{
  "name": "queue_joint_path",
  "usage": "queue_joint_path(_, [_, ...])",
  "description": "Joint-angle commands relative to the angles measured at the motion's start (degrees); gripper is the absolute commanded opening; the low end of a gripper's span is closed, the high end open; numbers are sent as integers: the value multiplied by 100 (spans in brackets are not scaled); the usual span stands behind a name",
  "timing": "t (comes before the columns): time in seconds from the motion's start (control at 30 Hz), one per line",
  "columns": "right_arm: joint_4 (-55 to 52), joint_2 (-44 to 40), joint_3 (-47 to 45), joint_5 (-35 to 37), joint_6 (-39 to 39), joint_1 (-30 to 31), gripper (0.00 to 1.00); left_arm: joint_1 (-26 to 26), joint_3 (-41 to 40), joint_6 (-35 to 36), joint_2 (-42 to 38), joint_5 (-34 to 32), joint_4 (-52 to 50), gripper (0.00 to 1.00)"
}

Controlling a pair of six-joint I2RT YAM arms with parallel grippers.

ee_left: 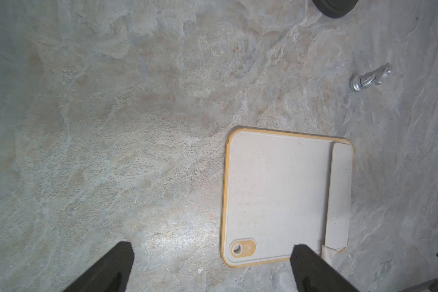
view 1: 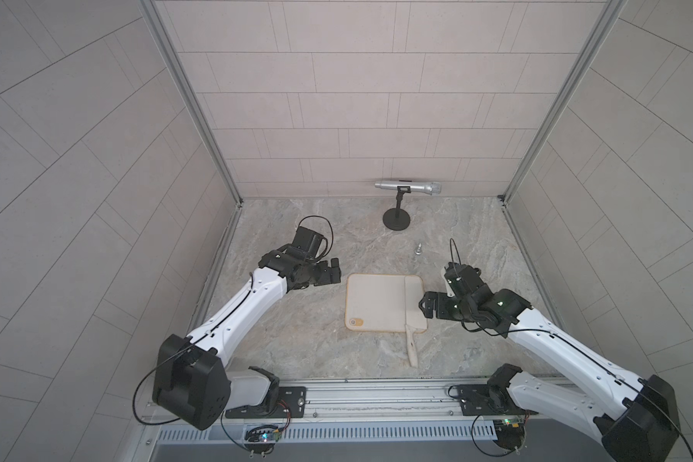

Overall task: Align the knife with the edge of the cutting board
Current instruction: Reset both arms

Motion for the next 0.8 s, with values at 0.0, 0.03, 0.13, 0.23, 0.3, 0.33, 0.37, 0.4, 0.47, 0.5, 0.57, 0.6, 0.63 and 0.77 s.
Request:
queue_joint_path(0.0, [-9, 90, 276, -461, -585, -588, 100, 158, -13, -85, -121, -205, 95, 100])
queue_joint_path(0.03, [56, 172, 330, -535, -637, -778, 100, 230, 11, -119, -131, -220, 114, 100])
queue_joint_path(0.13, [352, 397, 411, -611, -684, -1350, 100, 427, 148, -179, -120, -392, 161, 100])
queue_joint_path(0.23, [675, 543, 456, -550, -668, -1949, 100, 590, 213, -262, -85, -643, 303, 100])
queue_joint_path(0.3, [913, 655, 493, -545, -622, -2344, 100, 697, 212, -323, -47, -812, 449, 100])
queue_joint_path(0.33, [1058, 709, 498, -522, -613, -2526, 100, 753, 197, -349, -31, -907, 536, 100])
queue_joint_path(0.37, [1167, 760, 503, -470, -600, -2674, 100, 808, 163, -358, -21, -1025, 645, 100])
queue_joint_path(0.4, [1262, 800, 511, -387, -582, -2821, 100, 861, 120, -345, -19, -1169, 772, 100])
queue_joint_path(0.47, [1451, 832, 494, -34, -558, -3027, 100, 885, -52, -160, -31, -1571, 1163, 100])
queue_joint_path(0.5, [1574, 825, 438, 167, -552, -3101, 100, 878, -193, -62, -39, -1846, 1406, 100])
queue_joint_path(0.57, [1837, 800, 305, 502, -547, -3257, 100, 912, -438, 56, -75, -2357, 1821, 100])
queue_joint_path(0.6, [2004, 783, 199, 676, -548, -3311, 100, 941, -563, 102, -95, -2519, 2056, 100])
queue_joint_path(0.63, [2251, 773, 83, 826, -562, -3342, 100, 975, -703, 157, -129, -2665, 2314, 100])
queue_joint_path(0.77, [3399, 754, -505, 1473, -597, -3393, 100, 1047, -1258, 579, -196, -3231, 3457, 100])
